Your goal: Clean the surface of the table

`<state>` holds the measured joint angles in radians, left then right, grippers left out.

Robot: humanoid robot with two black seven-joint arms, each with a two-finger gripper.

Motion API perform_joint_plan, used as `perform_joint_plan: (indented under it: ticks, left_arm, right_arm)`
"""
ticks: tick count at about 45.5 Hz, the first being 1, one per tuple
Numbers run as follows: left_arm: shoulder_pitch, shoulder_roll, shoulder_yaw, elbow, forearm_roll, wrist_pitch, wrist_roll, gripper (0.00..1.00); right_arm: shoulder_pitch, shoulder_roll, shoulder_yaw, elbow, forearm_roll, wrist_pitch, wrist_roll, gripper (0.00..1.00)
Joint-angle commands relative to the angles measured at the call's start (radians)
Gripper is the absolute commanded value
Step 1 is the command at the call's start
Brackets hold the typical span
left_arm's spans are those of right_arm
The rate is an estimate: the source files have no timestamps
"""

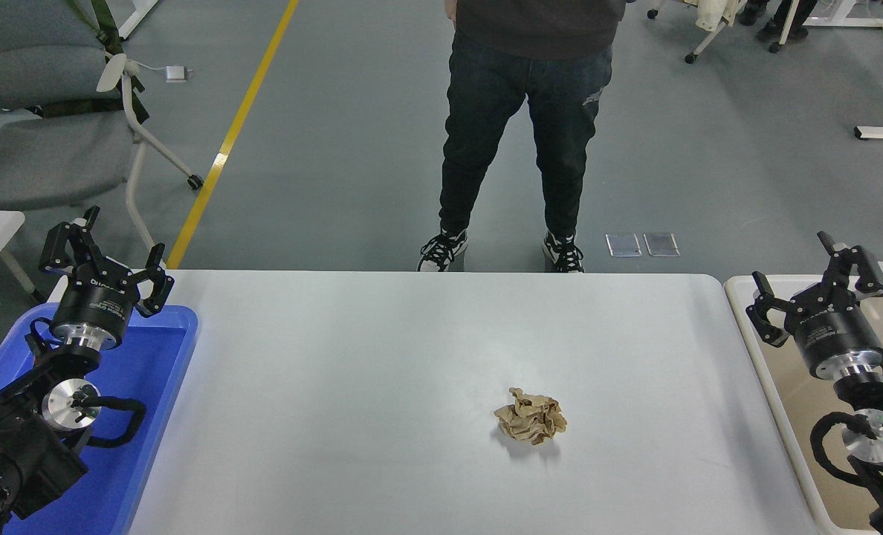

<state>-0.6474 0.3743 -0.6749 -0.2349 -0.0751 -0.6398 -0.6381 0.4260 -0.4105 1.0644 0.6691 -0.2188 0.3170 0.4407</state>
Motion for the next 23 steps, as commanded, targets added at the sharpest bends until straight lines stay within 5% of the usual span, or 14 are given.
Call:
perform_joint_plan:
  ticks: [1, 13, 23]
  left_arm:
    - [0.000, 0.000, 0.000, 0.000, 0.000, 0.000, 0.000, 1.00]
    - [0.000, 0.000, 0.000, 0.000, 0.000, 0.000, 0.000, 1.00]
    - [0.000, 0.000, 0.000, 0.000, 0.000, 0.000, 0.000, 1.00]
  right_arm:
    - [0.042, 0.009, -0.041, -0.002, -0.005, -0.050, 0.000, 0.98]
    - [0.069, -0.112, -0.115, 0.133, 0.015, -0.076, -0.180, 0.98]
    - [0.049, -0.290, -0.185, 0.435, -0.014, -0.067, -0.316, 0.98]
